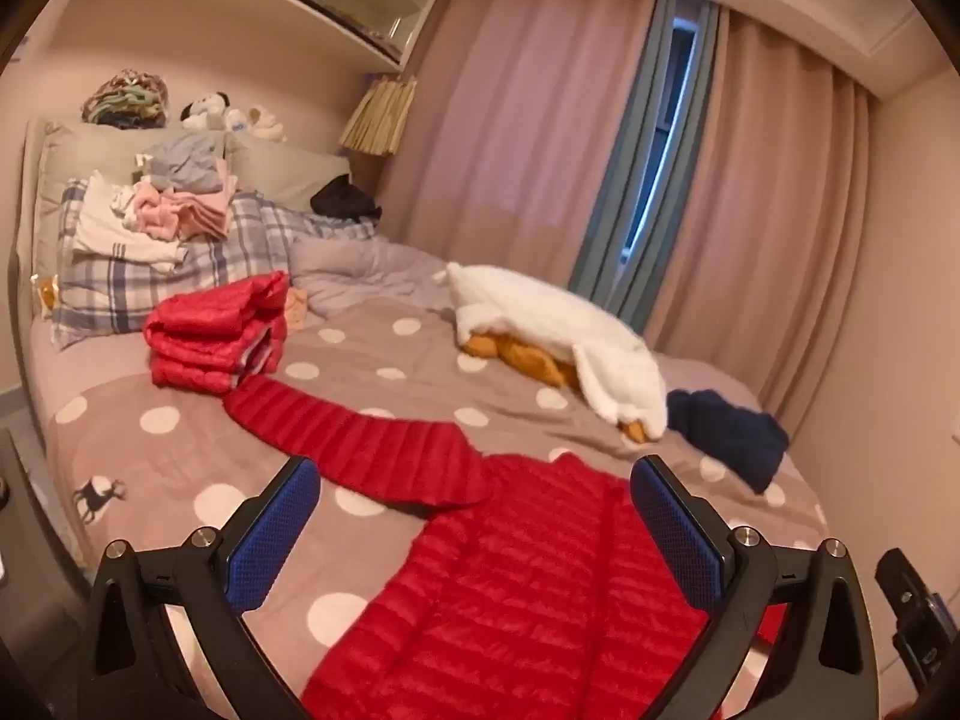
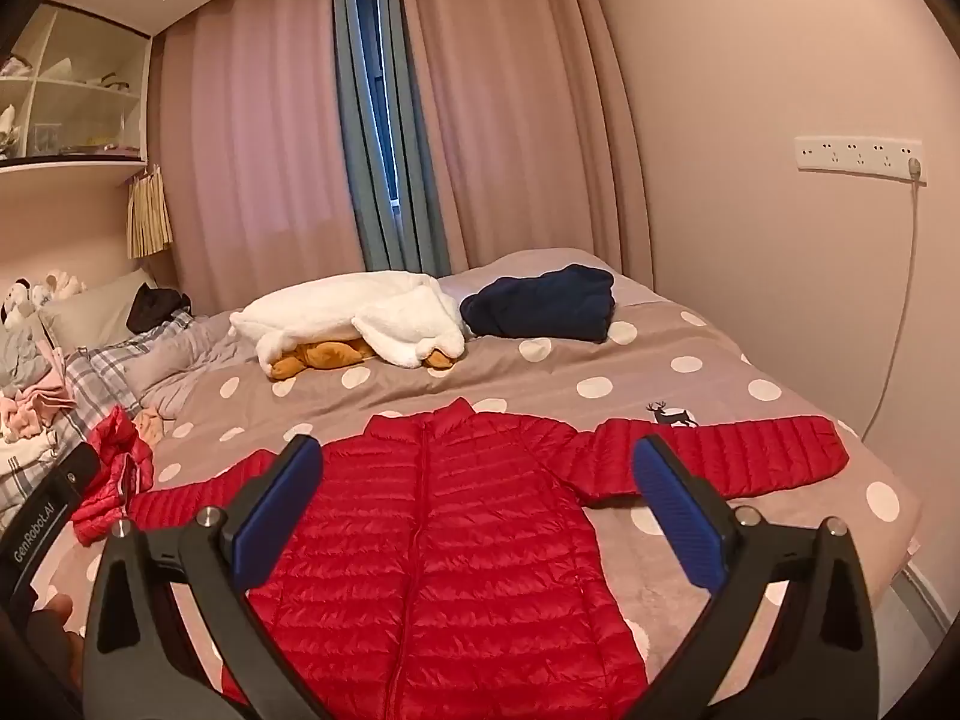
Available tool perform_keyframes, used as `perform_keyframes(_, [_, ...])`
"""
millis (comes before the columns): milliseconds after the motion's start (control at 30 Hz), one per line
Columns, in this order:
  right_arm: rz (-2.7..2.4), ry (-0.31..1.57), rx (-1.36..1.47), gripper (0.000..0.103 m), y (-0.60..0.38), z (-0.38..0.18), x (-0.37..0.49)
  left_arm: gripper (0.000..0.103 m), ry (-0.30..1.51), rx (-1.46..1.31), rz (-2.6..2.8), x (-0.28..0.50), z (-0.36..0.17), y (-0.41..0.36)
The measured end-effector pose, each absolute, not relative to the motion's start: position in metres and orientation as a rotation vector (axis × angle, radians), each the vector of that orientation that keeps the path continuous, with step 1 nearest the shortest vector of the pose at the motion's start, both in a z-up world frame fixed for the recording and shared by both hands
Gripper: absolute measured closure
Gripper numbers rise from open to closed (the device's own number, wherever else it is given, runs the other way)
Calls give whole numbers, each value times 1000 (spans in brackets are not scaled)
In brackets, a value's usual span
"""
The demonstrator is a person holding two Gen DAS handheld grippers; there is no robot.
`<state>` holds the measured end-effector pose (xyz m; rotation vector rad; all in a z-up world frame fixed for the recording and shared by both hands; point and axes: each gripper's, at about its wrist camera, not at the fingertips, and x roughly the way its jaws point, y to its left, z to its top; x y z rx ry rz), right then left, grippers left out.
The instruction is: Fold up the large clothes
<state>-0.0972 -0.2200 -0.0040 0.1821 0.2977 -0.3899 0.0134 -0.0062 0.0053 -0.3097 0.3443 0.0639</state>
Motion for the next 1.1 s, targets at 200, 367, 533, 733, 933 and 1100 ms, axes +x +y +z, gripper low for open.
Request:
perform_keyframes(200, [-403, 307, 173, 0, -217, -6, -96, 1, 319, -317, 80, 8, 6, -2])
perform_keyframes(367, [-409, 308, 174, 0, -221, -6, -96, 1, 320, -328, 80, 10, 5, 0])
perform_keyframes(533, [-408, 309, 171, 0, -222, -5, -96, 1, 330, -334, 54, 11, 3, 1])
perform_keyframes(733, [-413, 313, 165, 0, -220, -4, -96, 1, 334, -327, 36, 8, 0, 1])
perform_keyframes(933, [-437, 316, 168, 0, -221, -5, -94, 1, 334, -356, 15, 8, -1, 6])
perform_keyframes(1100, [-450, 307, 172, 0, -222, -3, -97, 1, 338, -368, 18, 8, -1, 7])
